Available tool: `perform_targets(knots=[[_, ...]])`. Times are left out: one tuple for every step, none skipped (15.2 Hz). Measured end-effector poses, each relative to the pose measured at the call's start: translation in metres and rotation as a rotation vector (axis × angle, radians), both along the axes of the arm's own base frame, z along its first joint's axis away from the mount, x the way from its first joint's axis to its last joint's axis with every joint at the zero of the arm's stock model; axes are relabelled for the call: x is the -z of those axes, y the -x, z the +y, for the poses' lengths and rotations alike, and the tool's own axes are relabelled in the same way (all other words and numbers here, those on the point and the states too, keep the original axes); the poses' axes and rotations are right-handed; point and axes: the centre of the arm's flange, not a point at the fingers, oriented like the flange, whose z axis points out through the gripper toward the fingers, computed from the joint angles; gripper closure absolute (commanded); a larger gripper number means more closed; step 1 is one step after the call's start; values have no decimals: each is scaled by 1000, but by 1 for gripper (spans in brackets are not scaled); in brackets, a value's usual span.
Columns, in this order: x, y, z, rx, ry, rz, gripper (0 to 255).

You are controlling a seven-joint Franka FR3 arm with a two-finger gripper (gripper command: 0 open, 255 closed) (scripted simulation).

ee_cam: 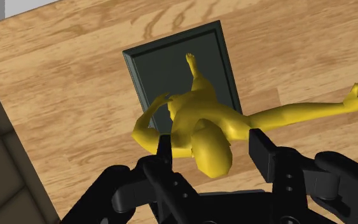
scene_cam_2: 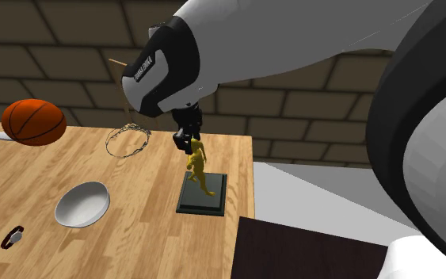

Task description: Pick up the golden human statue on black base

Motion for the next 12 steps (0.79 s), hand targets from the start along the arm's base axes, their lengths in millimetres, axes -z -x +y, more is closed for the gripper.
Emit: perform_targets(knots=[[1, 0, 0, 0, 0, 0, 255], [0, 0, 0, 0, 0, -1, 255], [0, 0, 0, 0, 1, -1, 255], [0, 0, 0, 0, 1, -1, 255], [0, 0, 0, 0, 1, -1, 255], [0, 0, 0, 0, 1, -1, 255], [0, 0, 0, 0, 1, -1, 255], [0, 0, 0, 0, 1, -1, 255], [0, 0, 0, 0, 1, -1, 255], [-2, 0, 0, 0, 0, 0, 255], [-6, 0, 0, 0, 0, 0, 255], [-10, 0, 0, 0, 0, 1, 255]])
